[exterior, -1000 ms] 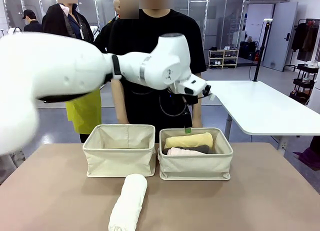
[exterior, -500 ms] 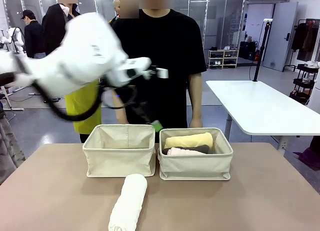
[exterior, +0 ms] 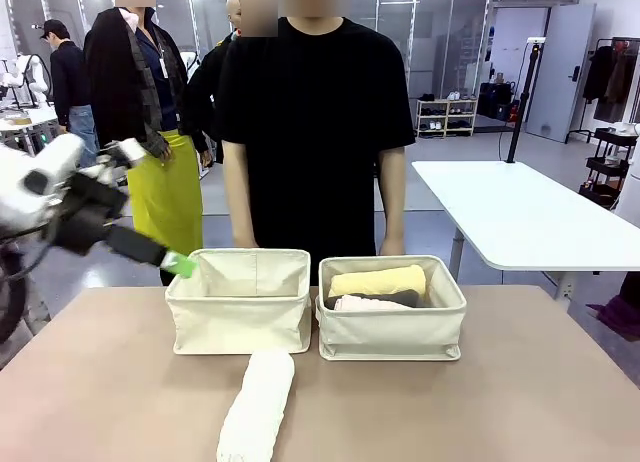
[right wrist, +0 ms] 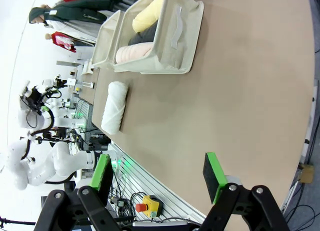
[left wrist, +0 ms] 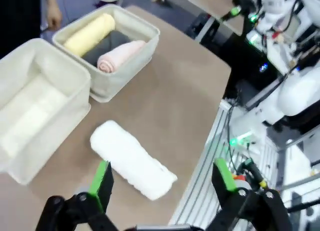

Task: Divide the towels into two baskets.
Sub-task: Pick up one hotel-folded towel from the bottom of the table and place it in the Fabric basket indicated by the person.

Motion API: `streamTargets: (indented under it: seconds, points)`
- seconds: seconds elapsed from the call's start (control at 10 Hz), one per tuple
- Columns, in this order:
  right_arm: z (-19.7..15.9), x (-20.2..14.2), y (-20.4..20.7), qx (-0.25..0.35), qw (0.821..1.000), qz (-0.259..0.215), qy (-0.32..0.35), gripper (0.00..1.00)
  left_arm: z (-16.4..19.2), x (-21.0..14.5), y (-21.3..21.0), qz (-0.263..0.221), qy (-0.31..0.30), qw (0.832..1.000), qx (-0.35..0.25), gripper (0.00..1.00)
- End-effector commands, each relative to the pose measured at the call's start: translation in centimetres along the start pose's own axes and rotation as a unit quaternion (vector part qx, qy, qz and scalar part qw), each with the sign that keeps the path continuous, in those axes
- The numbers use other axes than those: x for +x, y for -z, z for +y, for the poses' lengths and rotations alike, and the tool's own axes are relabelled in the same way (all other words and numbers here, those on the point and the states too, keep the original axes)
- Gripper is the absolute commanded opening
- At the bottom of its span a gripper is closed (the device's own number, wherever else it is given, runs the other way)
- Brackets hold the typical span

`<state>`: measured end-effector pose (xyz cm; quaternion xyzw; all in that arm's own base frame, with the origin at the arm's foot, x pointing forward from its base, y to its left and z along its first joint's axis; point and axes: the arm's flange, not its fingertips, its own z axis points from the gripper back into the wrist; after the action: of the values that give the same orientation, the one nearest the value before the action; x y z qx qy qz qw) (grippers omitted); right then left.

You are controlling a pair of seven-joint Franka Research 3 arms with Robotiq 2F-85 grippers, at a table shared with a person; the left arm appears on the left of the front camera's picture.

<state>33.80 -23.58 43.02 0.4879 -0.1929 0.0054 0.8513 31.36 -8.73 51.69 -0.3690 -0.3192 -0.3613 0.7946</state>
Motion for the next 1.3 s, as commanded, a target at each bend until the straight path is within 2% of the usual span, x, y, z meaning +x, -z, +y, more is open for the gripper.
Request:
streamTargets:
  seconds: [0.0, 0.2, 0.4, 0.6, 0.7, 0.8, 1.2]
  points:
    - [0.6, -0.2, 0.0, 0.003, 1.0, 0.0, 0.012, 0.92, -0.2, -6.1, -5.6, -0.072, -0.055, 0.996, 0.023, 1.0]
    - [0.6, -0.2, 0.0, 0.003, 1.0, 0.0, 0.012, 0.92, 1.8, -12.0, -10.7, -0.102, -0.147, 0.983, 0.027, 1.0]
    - [0.6, -0.2, 0.0, 0.003, 1.0, 0.0, 0.012, 0.92, 4.1, -17.0, -14.2, -0.147, -0.23, 0.962, 0.031, 1.0]
    - [0.6, -0.2, 0.0, 0.003, 1.0, 0.0, 0.012, 0.92, 5.7, -19.3, -15.0, -0.174, -0.245, 0.954, 0.018, 1.0]
    - [0.6, -0.2, 0.0, 0.003, 1.0, 0.0, 0.012, 0.92, 6.4, -19.8, -15.2, -0.189, -0.238, 0.953, 0.021, 1.0]
    - [0.6, -0.2, 0.0, 0.003, 1.0, 0.0, 0.012, 0.92, 8.3, -16.0, -19.6, -0.166, -0.249, 0.954, 0.03, 1.0]
    - [0.6, -0.2, 0.0, 0.003, 1.0, 0.0, 0.012, 0.92, 8.3, -16.0, -19.6, -0.166, -0.249, 0.954, 0.03, 1.0]
